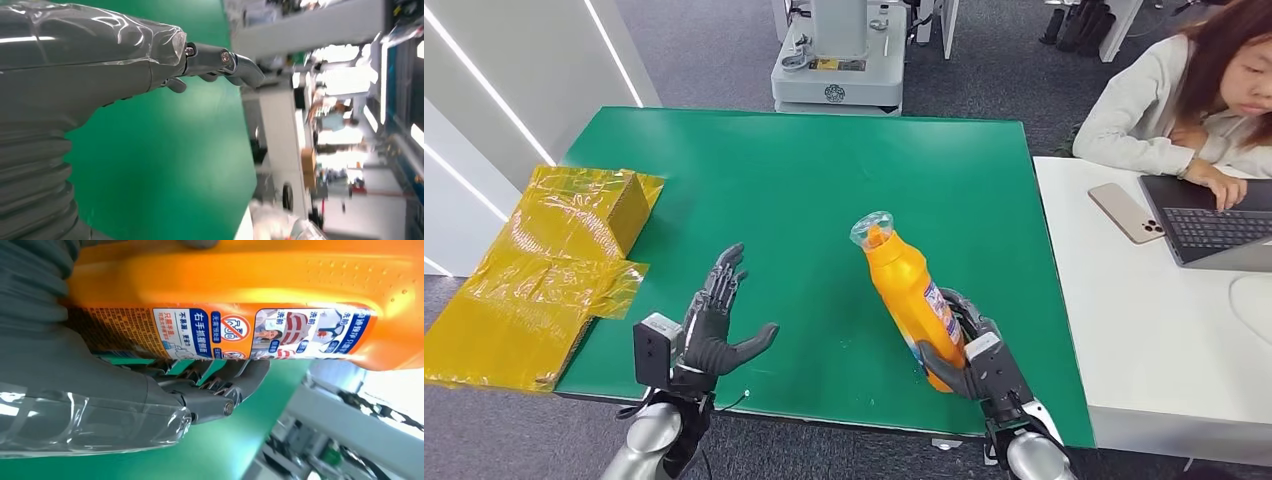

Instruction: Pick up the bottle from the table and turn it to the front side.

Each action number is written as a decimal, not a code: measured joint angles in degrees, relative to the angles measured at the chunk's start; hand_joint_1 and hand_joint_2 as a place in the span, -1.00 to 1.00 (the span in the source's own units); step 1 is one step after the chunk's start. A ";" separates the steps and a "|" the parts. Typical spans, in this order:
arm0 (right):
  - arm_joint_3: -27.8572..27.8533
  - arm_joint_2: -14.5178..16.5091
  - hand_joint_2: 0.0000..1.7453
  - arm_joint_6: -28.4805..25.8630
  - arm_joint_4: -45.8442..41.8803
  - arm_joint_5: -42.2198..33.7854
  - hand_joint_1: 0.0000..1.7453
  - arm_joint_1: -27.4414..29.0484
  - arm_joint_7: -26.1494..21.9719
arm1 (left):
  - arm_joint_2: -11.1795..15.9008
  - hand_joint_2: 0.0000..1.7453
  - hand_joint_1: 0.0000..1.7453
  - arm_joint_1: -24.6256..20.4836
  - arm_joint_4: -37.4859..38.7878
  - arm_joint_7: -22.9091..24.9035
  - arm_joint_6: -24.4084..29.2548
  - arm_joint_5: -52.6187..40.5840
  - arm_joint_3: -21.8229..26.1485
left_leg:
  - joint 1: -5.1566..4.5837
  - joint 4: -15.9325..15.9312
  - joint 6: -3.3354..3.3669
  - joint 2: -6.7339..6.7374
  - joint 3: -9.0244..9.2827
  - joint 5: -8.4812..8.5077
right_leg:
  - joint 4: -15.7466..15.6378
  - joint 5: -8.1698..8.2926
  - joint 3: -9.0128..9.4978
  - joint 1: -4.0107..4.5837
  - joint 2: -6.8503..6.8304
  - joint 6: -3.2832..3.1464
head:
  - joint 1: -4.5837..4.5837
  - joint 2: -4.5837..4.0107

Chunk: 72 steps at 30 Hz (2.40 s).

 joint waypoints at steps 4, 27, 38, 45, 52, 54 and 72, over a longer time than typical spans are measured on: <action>-0.26 0.36 1.00 -3.39 -1.69 3.89 1.00 -0.28 -3.89 | 0.49 1.00 -1.00 -4.68 2.84 4.82 -9.47 7.94 -0.48 | 0.01 0.00 -0.05 0.02 -0.01 0.05 | 0.04 0.05 -0.01 0.00 0.02 -0.03 | -0.01 0.00; 8.15 8.33 1.00 -7.59 7.89 15.21 1.00 -14.51 -2.48 | -0.86 1.00 -1.00 -23.33 12.33 14.88 -21.08 25.40 -4.59 | 0.01 0.01 -0.18 0.03 -0.06 0.22 | 0.15 0.17 -0.13 0.01 0.06 -0.16 | 0.00 -0.01; 8.42 9.92 1.00 -9.56 11.28 14.35 1.00 -16.86 -2.38 | -2.54 1.00 -1.00 -23.59 12.15 14.88 -20.42 26.82 -5.18 | 0.01 0.01 -0.18 0.03 -0.06 0.21 | 0.15 0.16 -0.15 0.01 0.07 -0.16 | -0.01 0.00; 8.37 9.97 1.00 -9.59 11.48 13.81 1.00 -17.50 -2.36 | -3.16 1.00 -1.00 -23.81 12.16 14.86 -20.37 27.20 -5.18 | 0.01 0.02 -0.18 0.03 -0.06 0.21 | 0.15 0.16 -0.15 0.01 0.07 -0.16 | -0.01 0.00; 8.22 10.56 1.00 -11.08 11.60 13.88 1.00 -17.48 -1.69 | -5.25 1.00 -1.00 -25.39 12.90 12.18 -16.83 25.77 -5.48 | 0.01 0.03 -0.18 0.03 -0.06 0.21 | 0.14 0.16 -0.16 0.01 0.07 -0.16 | -0.01 0.00; 7.77 10.93 1.00 -11.85 11.63 14.45 1.00 -17.44 -0.87 | -6.36 1.00 -1.00 -25.80 13.07 11.57 -15.49 25.67 -5.49 | 0.01 0.03 -0.18 0.03 -0.06 0.21 | 0.13 0.16 -0.17 0.00 0.07 -0.16 | -0.01 -0.01; 4.45 14.19 1.00 -14.29 21.18 13.21 1.00 -19.05 -3.96 | -10.42 1.00 -0.41 -28.00 16.08 6.64 -8.23 21.90 -5.86 | 0.02 0.02 -0.18 0.04 -0.08 0.21 | 0.16 0.16 -0.18 0.01 0.09 -0.17 | -0.01 -0.01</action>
